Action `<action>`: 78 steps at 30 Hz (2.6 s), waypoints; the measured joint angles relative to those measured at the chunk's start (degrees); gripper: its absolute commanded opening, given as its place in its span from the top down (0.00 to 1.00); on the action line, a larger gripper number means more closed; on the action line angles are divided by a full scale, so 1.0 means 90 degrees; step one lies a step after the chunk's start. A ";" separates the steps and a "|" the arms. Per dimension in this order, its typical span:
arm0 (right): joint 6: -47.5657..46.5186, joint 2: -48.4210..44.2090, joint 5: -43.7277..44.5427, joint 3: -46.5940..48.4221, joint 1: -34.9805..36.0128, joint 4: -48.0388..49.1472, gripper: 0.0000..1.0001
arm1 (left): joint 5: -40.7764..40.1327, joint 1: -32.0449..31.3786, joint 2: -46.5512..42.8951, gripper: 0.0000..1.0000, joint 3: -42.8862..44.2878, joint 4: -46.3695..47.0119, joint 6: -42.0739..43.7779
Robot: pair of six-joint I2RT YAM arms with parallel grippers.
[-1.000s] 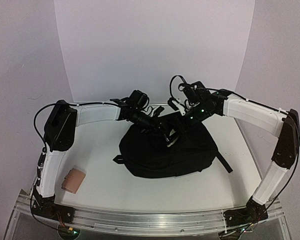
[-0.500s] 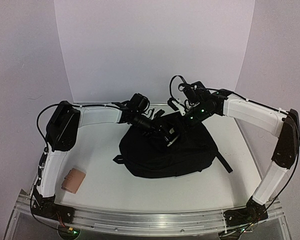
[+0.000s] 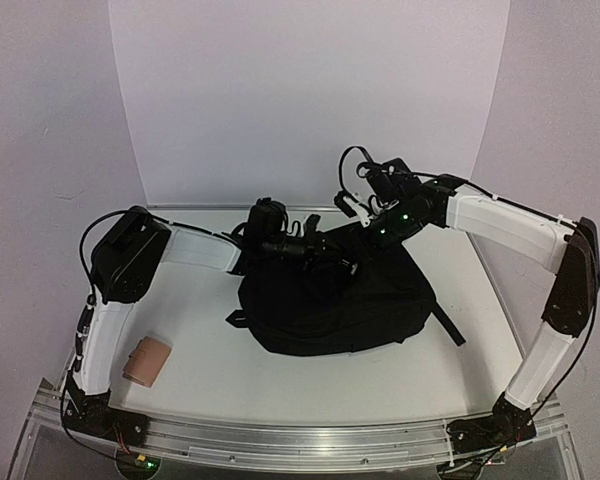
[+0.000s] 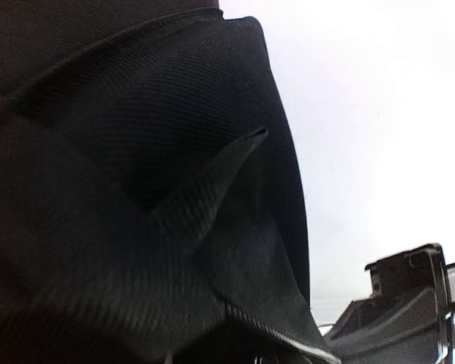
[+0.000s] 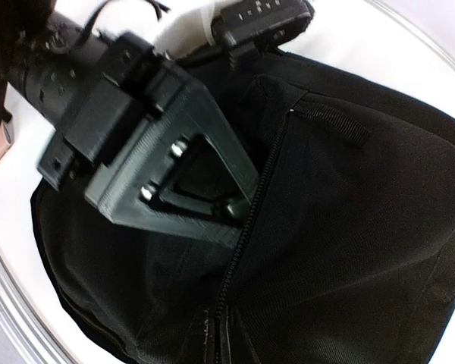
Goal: Pack the student bag
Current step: Place the stationery in the student bag.
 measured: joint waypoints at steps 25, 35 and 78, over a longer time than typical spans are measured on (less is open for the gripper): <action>0.0406 0.0177 -0.0156 0.0222 -0.0190 -0.0159 1.00 | -0.1614 -0.0688 -0.0855 0.57 -0.1078 -0.0445 0.0918; 0.0399 0.0177 -0.0286 0.0116 -0.0206 -0.0109 1.00 | -0.1653 -0.0441 -0.0714 0.83 -0.0817 -0.0827 0.1260; 0.0308 0.0189 -0.0776 -0.0454 -0.0527 0.0423 1.00 | -0.5601 -0.0873 -0.4870 0.00 -0.2928 -0.5689 0.1702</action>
